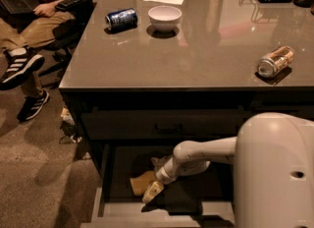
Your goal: Pick sponge from middle drawer and place on counter
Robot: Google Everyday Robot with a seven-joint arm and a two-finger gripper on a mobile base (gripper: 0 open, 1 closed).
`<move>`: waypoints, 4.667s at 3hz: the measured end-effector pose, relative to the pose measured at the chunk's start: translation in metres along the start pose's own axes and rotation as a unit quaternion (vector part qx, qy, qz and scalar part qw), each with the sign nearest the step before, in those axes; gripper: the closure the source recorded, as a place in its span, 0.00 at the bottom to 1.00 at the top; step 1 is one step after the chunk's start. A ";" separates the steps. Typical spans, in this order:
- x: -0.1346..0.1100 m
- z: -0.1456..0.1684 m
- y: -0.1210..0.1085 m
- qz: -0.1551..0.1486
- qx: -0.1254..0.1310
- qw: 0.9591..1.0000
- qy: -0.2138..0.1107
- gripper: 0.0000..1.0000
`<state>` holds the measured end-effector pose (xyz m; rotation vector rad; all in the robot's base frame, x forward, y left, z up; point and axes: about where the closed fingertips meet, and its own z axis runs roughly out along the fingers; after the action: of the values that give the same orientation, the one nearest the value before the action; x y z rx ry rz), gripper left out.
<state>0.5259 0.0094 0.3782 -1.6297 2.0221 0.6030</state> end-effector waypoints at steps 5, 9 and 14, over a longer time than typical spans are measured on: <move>0.008 -0.048 -0.002 0.018 0.042 0.996 -0.071 1.00; -0.003 -0.138 -0.003 -0.044 0.061 0.985 -0.155 1.00; -0.077 -0.370 0.000 -0.244 0.253 0.913 -0.205 1.00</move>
Offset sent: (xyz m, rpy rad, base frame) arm 0.0123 0.0243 -0.0300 -0.0122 0.0012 -0.0018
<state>0.5082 -0.1541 0.7182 -1.4503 1.2567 0.1835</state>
